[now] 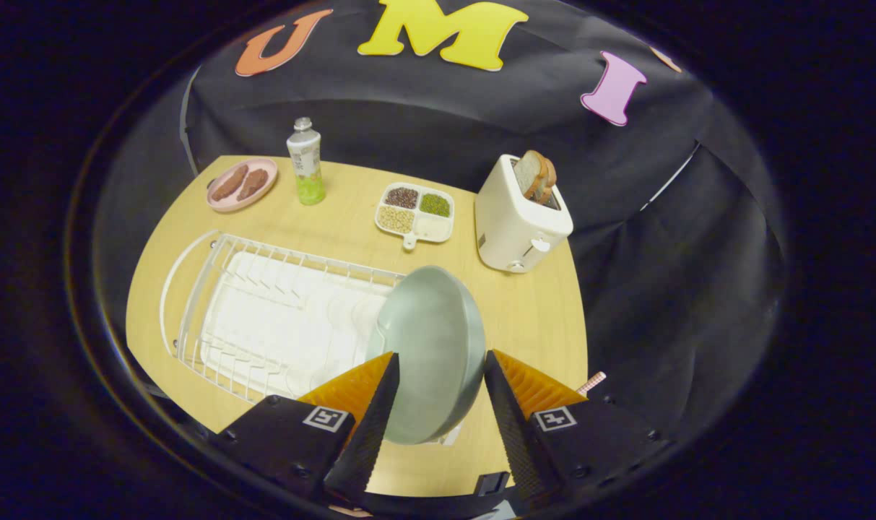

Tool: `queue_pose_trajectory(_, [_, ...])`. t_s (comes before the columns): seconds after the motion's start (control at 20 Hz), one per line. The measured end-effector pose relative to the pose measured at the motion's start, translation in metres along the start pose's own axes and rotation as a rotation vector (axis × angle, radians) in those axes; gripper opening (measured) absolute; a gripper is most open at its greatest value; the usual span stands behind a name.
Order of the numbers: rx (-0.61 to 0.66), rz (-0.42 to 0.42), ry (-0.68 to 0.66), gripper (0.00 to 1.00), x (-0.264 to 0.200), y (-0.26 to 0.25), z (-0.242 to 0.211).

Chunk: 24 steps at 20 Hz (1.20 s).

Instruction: Take the plate from the dish rack, then take the spoon from the basket and place it into the plate.

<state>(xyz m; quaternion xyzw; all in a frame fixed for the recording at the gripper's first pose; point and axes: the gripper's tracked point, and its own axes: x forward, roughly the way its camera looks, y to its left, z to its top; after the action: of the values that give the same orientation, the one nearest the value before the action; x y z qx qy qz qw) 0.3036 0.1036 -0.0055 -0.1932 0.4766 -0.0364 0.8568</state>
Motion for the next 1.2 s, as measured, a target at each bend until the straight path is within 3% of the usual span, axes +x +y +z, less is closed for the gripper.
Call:
queue_pose_trajectory(0.15, [0.010,-0.007,0.041,0.68,0.003,0.006,0.006])
queue_pose_trajectory(0.25, [0.019,-0.015,0.087,0.56,0.009,0.011,0.003])
queue_pose_trajectory(0.4, [0.041,-0.112,0.130,0.39,0.014,0.002,0.004])
queue_pose_trajectory(0.45, [0.046,-0.137,0.137,0.29,0.015,0.000,0.005])
queue_pose_trajectory(0.55, [0.069,-0.163,0.147,0.23,0.012,-0.002,0.005])
queue_pose_trajectory(0.85, [0.075,-0.201,0.100,0.19,0.003,0.001,0.012])
queue_pose_trajectory(1.2, [0.061,-0.312,-0.005,0.19,-0.030,-0.018,0.019])
